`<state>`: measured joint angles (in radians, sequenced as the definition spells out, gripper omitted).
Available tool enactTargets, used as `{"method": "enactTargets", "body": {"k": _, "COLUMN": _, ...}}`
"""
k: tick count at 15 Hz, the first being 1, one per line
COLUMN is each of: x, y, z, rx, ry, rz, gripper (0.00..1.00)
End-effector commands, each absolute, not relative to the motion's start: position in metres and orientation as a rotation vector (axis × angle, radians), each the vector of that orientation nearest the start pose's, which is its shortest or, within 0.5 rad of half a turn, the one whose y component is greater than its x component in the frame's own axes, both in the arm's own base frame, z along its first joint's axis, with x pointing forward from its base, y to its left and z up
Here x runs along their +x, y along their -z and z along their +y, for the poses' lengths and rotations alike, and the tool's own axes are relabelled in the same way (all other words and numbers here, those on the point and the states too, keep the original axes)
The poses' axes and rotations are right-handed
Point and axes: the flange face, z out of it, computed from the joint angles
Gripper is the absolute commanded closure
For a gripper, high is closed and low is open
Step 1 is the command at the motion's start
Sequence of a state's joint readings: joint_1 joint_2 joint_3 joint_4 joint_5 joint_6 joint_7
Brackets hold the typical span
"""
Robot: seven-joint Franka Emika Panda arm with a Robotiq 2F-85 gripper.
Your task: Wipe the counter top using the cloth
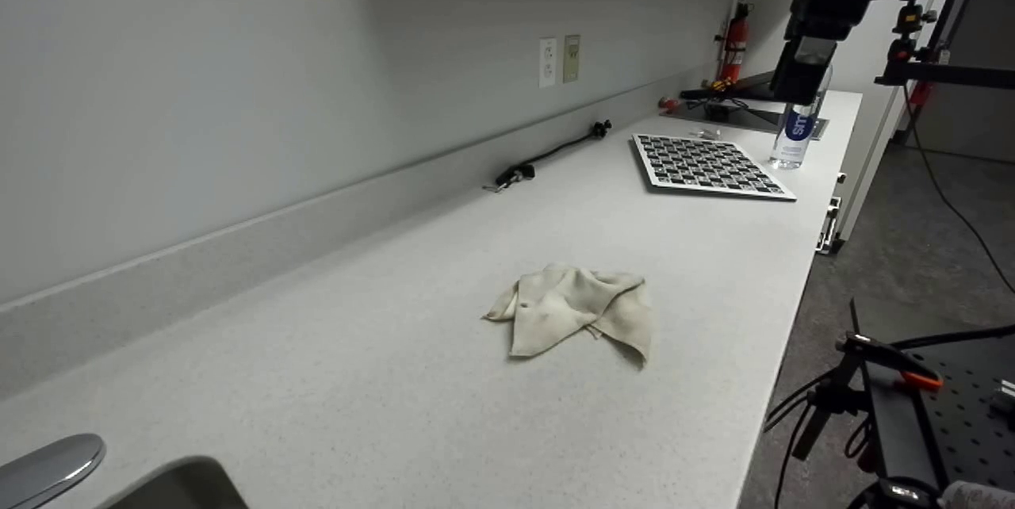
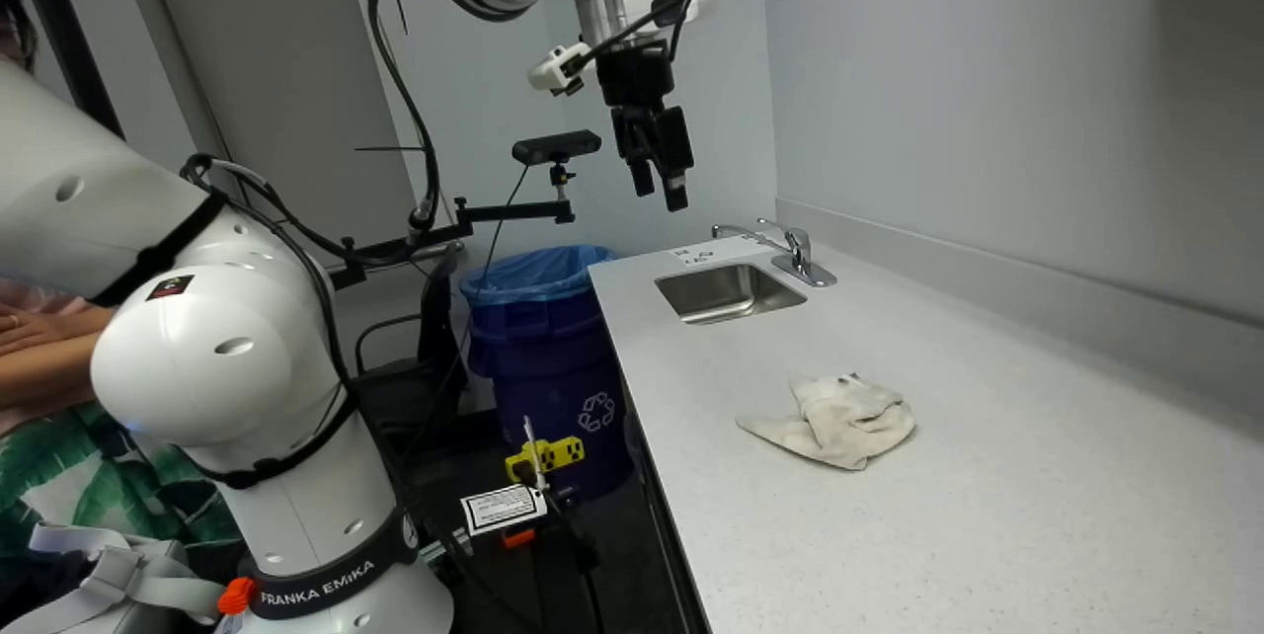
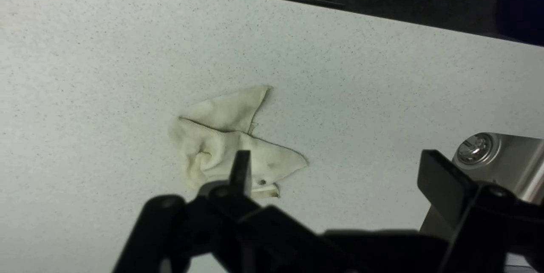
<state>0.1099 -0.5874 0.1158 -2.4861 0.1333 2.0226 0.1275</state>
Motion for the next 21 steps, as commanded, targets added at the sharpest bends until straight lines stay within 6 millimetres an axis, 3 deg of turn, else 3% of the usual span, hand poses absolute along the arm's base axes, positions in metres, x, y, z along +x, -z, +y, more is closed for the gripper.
{"method": "enactTargets", "body": {"k": 1, "x": 0.388, "y": -0.483, "z": 0.086, "rx": -3.092, "ry": 0.16, "rz": -0.093, "gripper": 0.0}}
{"method": "enactTargets", "body": {"k": 7, "x": 0.426, "y": -0.436, "z": 0.055, "rx": -3.096, "ry": 0.204, "rz": -0.039, "gripper": 0.0}}
{"method": "enactTargets", "body": {"k": 11, "x": 0.454, "y": -0.394, "z": 0.03, "rx": -3.095, "ry": 0.184, "rz": 0.057, "gripper": 0.0}}
{"method": "enactTargets", "body": {"k": 15, "x": 0.471, "y": -0.355, "z": 0.024, "rx": -3.087, "ry": 0.101, "rz": 0.112, "gripper": 0.0}}
{"method": "enactTargets", "body": {"k": 16, "x": 0.457, "y": -0.366, "z": 0.026, "rx": -3.09, "ry": 0.117, "rz": 0.111, "gripper": 0.0}}
{"method": "enactTargets", "body": {"k": 18, "x": 0.459, "y": -0.355, "z": 0.026, "rx": -3.093, "ry": 0.082, "rz": 0.112, "gripper": 0.0}}
{"method": "enactTargets", "body": {"k": 21, "x": 0.459, "y": -0.359, "z": 0.026, "rx": -3.092, "ry": 0.095, "rz": 0.111, "gripper": 0.0}}
